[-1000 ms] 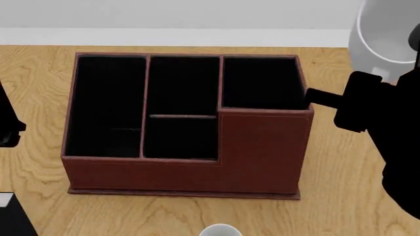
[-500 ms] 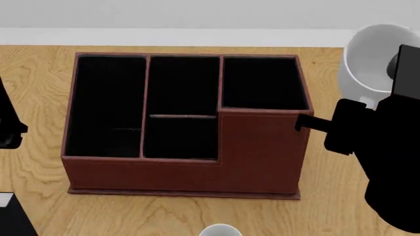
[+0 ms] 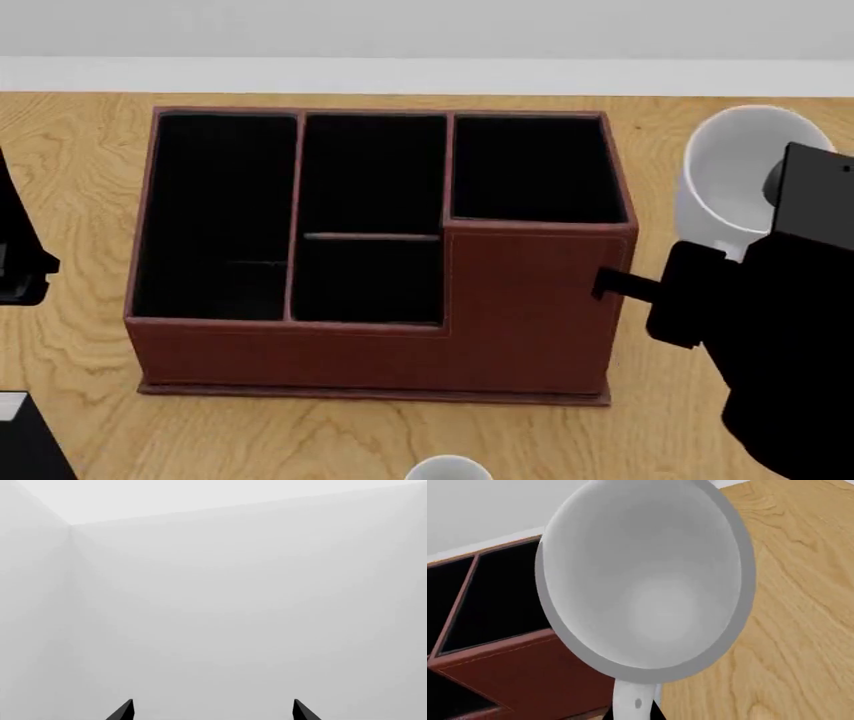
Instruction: Pick up the white mug and place it to the right of the caddy.
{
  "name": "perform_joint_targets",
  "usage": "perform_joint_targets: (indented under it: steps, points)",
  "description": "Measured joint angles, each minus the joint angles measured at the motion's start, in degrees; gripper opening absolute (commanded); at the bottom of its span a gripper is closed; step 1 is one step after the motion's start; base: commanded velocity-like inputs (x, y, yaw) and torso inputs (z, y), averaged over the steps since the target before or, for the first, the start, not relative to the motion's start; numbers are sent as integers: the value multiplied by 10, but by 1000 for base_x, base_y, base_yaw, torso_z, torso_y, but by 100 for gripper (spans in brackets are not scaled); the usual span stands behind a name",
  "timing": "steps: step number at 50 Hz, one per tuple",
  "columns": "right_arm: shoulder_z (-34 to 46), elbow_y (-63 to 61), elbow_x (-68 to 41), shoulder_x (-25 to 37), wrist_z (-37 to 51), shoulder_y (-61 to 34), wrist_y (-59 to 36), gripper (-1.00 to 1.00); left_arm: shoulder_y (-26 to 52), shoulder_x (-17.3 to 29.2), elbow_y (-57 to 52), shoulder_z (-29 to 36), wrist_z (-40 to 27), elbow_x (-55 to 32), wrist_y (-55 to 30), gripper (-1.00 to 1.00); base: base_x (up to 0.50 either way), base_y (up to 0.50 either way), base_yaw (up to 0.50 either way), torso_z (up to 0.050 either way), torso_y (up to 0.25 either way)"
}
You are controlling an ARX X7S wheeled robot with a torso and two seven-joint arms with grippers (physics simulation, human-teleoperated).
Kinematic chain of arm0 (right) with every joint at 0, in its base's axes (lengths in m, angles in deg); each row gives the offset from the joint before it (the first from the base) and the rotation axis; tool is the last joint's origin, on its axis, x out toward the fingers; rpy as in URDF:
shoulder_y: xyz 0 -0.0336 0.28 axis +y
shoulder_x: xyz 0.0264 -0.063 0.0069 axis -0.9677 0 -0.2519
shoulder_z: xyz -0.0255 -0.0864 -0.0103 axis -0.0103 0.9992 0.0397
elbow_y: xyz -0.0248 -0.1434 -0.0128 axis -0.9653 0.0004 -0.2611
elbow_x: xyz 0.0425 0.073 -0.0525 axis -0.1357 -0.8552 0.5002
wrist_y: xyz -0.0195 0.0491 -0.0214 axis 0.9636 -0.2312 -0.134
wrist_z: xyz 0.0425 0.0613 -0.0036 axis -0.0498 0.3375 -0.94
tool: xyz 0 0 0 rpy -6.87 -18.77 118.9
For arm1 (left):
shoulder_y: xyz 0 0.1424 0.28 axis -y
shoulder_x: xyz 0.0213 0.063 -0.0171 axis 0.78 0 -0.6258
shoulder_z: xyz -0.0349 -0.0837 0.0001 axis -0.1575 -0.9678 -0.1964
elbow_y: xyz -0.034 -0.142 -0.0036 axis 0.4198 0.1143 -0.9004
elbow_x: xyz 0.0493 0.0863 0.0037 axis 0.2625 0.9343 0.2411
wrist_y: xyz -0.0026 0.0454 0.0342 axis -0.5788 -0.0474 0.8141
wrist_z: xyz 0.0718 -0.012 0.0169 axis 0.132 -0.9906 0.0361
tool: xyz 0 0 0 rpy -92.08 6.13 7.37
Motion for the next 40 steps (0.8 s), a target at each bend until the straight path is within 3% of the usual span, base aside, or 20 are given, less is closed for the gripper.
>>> perform_joint_targets:
  steps: [40]
  points:
    - [36, 153, 72, -67, -82, 18, 41, -100, -4, 3, 15, 5, -3, 1, 12, 100, 0, 0, 0, 0, 1]
